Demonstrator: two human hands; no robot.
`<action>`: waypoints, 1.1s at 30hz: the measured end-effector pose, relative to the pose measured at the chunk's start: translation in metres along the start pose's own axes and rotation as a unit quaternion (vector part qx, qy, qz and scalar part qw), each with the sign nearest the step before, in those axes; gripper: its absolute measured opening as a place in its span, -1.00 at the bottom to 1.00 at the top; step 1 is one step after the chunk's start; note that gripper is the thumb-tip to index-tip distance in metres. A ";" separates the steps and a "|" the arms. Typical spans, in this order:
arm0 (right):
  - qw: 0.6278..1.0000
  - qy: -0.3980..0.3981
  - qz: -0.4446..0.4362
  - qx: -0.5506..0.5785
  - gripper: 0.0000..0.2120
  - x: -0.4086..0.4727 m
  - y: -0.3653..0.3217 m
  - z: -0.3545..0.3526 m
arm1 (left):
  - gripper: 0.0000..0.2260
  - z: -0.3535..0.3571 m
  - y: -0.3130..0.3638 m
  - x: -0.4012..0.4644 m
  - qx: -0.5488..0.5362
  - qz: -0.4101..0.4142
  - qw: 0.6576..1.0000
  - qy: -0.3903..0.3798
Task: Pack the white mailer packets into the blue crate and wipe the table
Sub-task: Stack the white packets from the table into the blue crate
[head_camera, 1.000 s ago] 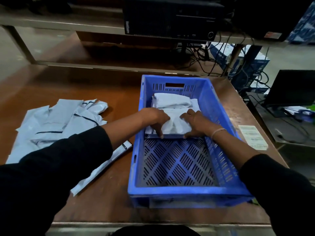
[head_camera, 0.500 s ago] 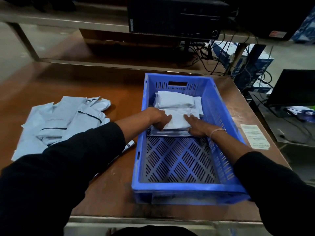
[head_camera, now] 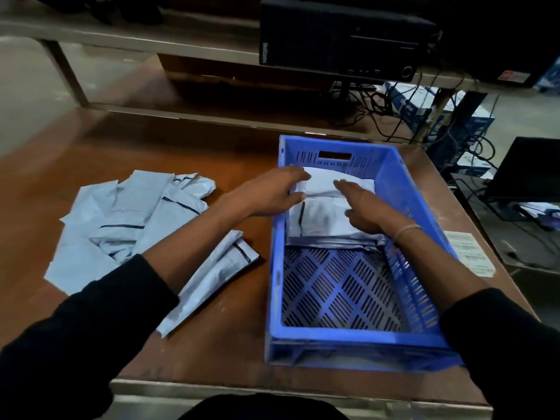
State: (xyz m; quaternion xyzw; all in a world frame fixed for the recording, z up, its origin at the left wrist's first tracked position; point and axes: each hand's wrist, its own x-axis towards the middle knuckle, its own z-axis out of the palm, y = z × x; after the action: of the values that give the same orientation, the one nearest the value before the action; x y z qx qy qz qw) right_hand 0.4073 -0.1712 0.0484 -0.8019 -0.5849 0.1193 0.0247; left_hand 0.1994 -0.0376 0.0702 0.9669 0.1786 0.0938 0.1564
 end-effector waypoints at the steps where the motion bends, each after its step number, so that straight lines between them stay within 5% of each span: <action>1: 0.999 0.037 -0.007 0.018 -0.32 0.002 -0.010 -0.006 | -0.55 -0.004 -0.013 -0.010 -0.012 -0.010 1.000 0.024; 7: 0.972 0.174 -0.133 0.085 -0.49 0.028 -0.105 -0.038 | -0.64 -0.031 -0.093 -0.077 -0.092 -0.128 0.982 0.109; 15: 0.988 -0.009 -0.136 0.073 -0.54 0.093 -0.242 0.011 | -0.71 -0.044 -0.160 -0.161 -0.166 -0.255 0.940 0.156; 20: 0.971 -0.110 -0.059 0.202 -0.31 0.129 -0.274 0.058 | -0.68 -0.040 -0.177 -0.191 -0.192 -0.287 0.925 0.163; 23: 0.916 -0.156 0.012 0.369 -0.28 0.134 -0.282 0.075 | -0.66 -0.034 -0.185 -0.203 -0.200 -0.296 0.922 0.147; 28: 0.874 -0.163 0.044 0.456 -0.37 0.143 -0.284 0.086 | -0.60 -0.030 -0.197 -0.209 -0.234 -0.310 0.913 0.129; 33: 0.915 -0.141 0.026 0.376 -0.69 0.145 -0.283 0.066 | -0.44 -0.029 -0.203 -0.204 -0.295 -0.310 0.894 0.133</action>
State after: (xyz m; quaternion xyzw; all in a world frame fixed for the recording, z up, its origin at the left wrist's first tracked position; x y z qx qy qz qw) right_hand 0.1704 0.0485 0.0111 -0.7231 -0.4731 0.4431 0.2387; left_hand -0.0595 0.0736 0.0037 0.7506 0.4524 0.2164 0.4302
